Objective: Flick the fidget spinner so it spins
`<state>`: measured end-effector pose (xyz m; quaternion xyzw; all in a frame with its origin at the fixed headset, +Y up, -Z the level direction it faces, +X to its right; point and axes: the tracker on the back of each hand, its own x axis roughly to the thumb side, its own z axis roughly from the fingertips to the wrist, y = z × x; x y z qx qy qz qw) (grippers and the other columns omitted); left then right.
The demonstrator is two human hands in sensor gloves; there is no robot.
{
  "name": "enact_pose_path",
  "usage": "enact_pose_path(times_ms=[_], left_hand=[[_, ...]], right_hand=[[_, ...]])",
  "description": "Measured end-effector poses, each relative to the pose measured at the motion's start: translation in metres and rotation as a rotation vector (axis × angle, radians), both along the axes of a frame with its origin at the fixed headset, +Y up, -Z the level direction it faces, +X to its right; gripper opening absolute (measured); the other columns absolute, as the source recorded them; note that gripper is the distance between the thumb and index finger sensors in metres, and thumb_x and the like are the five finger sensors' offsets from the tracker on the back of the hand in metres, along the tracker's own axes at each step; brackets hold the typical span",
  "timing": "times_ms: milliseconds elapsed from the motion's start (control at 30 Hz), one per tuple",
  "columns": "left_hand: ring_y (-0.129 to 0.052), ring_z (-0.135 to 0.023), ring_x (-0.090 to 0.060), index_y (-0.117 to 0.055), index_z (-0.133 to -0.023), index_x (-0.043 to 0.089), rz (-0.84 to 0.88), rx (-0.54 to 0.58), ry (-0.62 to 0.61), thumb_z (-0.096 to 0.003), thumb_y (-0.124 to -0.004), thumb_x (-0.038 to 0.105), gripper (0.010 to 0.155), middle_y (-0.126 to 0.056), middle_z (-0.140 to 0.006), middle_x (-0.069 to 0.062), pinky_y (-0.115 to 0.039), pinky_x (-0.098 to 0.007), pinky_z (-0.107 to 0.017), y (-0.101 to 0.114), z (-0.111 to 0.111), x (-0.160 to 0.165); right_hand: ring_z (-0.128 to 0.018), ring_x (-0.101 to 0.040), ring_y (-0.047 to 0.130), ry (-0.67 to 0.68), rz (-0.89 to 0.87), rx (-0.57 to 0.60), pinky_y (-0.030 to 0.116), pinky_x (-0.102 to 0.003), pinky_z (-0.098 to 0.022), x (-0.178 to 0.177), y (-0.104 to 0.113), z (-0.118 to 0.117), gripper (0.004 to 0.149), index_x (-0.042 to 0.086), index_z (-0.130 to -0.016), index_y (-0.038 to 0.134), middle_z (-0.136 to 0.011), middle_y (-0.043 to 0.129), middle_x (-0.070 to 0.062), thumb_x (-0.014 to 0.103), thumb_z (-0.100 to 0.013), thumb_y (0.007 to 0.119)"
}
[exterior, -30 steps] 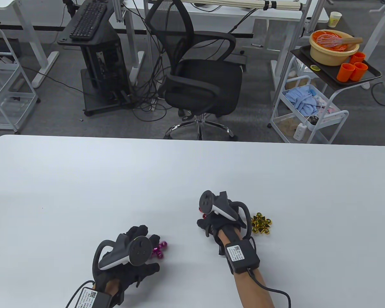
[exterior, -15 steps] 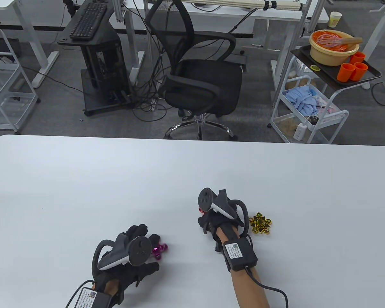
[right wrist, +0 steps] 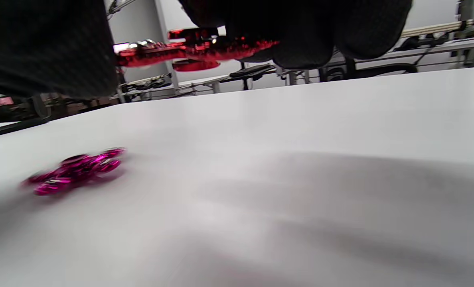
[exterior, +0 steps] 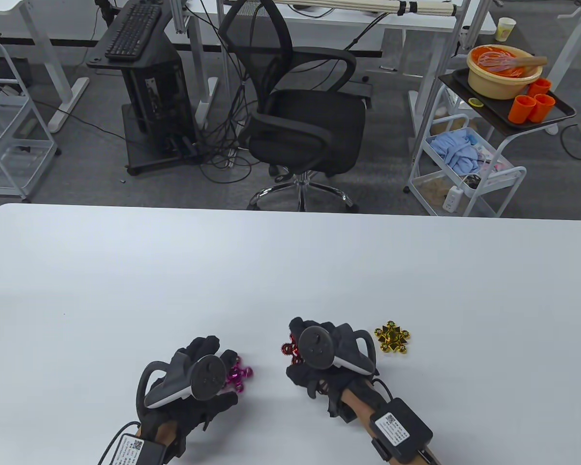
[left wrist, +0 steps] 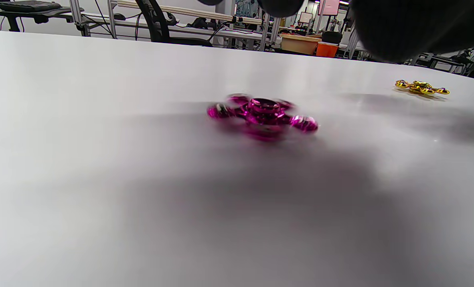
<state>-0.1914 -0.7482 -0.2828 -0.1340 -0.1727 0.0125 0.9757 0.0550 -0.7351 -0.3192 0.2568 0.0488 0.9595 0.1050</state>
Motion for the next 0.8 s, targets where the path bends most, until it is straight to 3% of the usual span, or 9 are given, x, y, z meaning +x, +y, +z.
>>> enact_pose_path(times_ms=[133,333,800], left_hand=[[-0.032,-0.108,-0.042,-0.038,-0.103,0.03,-0.011,0.009,0.0,-0.0434,-0.069,0.065,0.076,-0.022,-0.116,-0.015,-0.037,-0.064,-0.076,0.0,0.001,0.001],[-0.032,-0.108,-0.042,-0.039,-0.103,0.03,-0.014,0.019,-0.008,-0.0434,-0.069,0.064,0.075,-0.023,-0.116,-0.015,-0.037,-0.064,-0.076,0.001,0.003,0.002],[-0.032,-0.108,-0.042,-0.04,-0.103,0.03,-0.051,0.032,-0.045,-0.0435,-0.069,0.064,0.075,-0.023,-0.116,-0.015,-0.037,-0.064,-0.076,0.001,0.009,0.013]], right_hand=[[-0.085,-0.052,0.064,0.094,0.031,-0.006,0.059,-0.067,-0.065,-0.009,-0.007,0.033,0.089,0.01,-0.101,0.041,-0.103,0.054,-0.021,0.051,-0.038,0.089],[-0.086,-0.052,0.064,0.175,0.081,-0.019,0.059,-0.067,-0.065,-0.018,-0.017,0.058,0.088,0.01,-0.101,0.041,-0.104,0.054,-0.021,0.051,-0.038,0.089],[-0.089,-0.051,0.062,0.272,0.211,-0.059,0.056,-0.066,-0.068,-0.033,-0.041,0.065,0.088,0.01,-0.101,0.039,-0.105,0.052,-0.019,0.049,-0.039,0.089]])
